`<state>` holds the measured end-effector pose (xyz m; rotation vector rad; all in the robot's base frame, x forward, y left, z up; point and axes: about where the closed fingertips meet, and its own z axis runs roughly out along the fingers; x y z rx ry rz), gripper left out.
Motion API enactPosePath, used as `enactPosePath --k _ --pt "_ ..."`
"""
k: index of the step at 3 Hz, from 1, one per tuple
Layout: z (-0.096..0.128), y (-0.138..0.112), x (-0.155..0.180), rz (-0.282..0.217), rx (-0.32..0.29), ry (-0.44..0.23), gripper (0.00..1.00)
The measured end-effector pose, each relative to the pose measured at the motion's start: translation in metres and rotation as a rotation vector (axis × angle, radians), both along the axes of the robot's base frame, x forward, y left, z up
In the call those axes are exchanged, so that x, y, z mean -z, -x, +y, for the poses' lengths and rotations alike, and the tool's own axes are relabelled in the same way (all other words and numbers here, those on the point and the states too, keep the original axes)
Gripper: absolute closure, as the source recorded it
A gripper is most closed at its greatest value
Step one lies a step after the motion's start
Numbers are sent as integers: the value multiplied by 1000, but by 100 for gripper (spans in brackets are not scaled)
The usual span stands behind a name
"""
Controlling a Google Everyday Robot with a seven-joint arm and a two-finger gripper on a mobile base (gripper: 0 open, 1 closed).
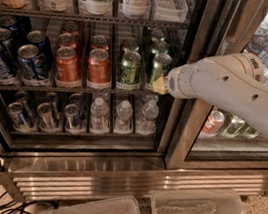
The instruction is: Pick green can from middle shelf of fridge
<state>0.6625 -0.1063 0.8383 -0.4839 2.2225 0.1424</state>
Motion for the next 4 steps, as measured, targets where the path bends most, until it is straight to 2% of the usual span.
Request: enactPosePath --k 1,2,4 --pt "1 -2 -1 -4 2 -4 43" --pt "7 -8 -6 -17 -3 -11 31" --pt "14 -12 -6 -23 -7 -14 34"
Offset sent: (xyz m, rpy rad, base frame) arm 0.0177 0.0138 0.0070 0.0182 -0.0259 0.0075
